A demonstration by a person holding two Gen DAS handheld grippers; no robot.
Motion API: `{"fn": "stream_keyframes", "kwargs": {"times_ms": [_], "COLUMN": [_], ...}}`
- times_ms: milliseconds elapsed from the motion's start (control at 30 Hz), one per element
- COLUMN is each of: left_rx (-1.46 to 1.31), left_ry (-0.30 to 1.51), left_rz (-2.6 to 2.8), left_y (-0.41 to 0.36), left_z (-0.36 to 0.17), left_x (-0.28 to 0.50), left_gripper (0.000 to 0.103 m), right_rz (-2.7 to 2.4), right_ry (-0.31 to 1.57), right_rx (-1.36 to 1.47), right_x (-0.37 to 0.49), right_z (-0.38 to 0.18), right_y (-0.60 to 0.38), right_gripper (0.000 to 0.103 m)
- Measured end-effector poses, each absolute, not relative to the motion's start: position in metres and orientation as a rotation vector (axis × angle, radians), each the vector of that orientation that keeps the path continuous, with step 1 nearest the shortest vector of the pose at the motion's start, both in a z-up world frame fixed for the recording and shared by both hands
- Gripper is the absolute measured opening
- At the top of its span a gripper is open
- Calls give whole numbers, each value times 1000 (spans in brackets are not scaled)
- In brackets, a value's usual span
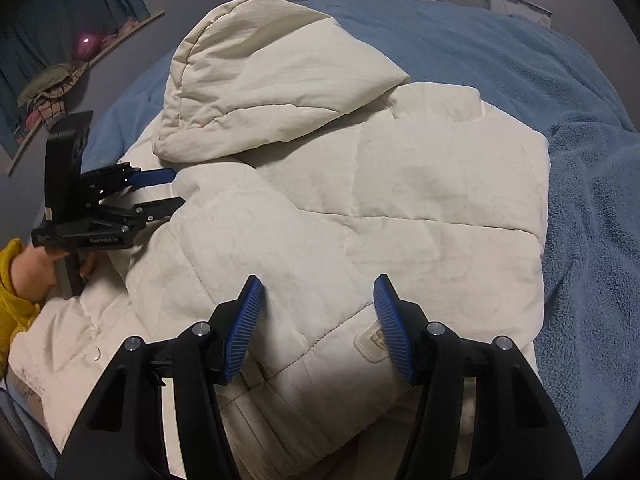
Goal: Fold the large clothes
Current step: 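Move both open tools to the jacket hem with tan lining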
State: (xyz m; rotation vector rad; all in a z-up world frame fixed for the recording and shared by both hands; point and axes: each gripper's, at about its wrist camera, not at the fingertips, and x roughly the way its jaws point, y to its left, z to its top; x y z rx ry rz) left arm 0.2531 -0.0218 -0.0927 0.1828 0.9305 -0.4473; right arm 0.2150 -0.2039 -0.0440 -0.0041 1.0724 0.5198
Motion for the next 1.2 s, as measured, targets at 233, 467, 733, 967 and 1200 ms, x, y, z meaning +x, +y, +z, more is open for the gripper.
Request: {"fn": "stream_keyframes", "kwargs": {"times_ms": [233, 467, 733, 967, 1200], "left_rx": [83, 22, 15, 22, -8], "left_ry": [919, 909, 945, 955, 1004], "left_rz": [-428, -368, -216, -191, -226], "left_y": [-3, 42, 113, 140, 144], "left_z": [-50, -5, 13, 24, 17], "left_x": [218, 138, 64, 10, -40], "left_gripper": [76, 86, 88, 88, 87], "right_rz": [476, 417, 386, 359, 330], "right_ry": [991, 989, 947, 970, 1003], "right_rx": [49, -13, -26, -17, -1], "right_x": [182, 114, 47, 8, -35], "right_z": [2, 35, 64, 63, 64], "right_y": [-216, -220, -225, -229, -247], "right_gripper": [55, 63, 75, 75, 75]}}
